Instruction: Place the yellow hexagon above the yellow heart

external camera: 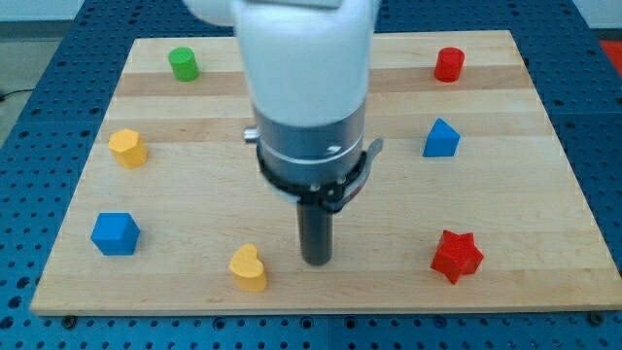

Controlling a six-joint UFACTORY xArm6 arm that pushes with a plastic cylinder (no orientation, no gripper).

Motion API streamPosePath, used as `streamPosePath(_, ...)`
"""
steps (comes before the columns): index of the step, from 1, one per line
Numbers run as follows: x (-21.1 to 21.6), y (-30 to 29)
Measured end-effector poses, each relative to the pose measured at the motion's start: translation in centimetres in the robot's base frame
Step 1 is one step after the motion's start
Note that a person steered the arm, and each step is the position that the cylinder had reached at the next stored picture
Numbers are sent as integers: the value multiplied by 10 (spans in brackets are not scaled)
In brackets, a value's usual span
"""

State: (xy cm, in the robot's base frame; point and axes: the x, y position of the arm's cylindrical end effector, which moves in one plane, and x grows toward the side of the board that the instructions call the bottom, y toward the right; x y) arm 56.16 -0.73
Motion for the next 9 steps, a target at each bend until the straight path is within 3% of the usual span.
streamPosePath(1, -70, -37)
streamPosePath(3, -202, -176)
streamPosePath(4, -204, -266)
streamPosePath(6, -150, -263)
streamPosePath(7, -139, -224)
streamPosePath(8, -129, -274)
streamPosePath(9, -115, -241)
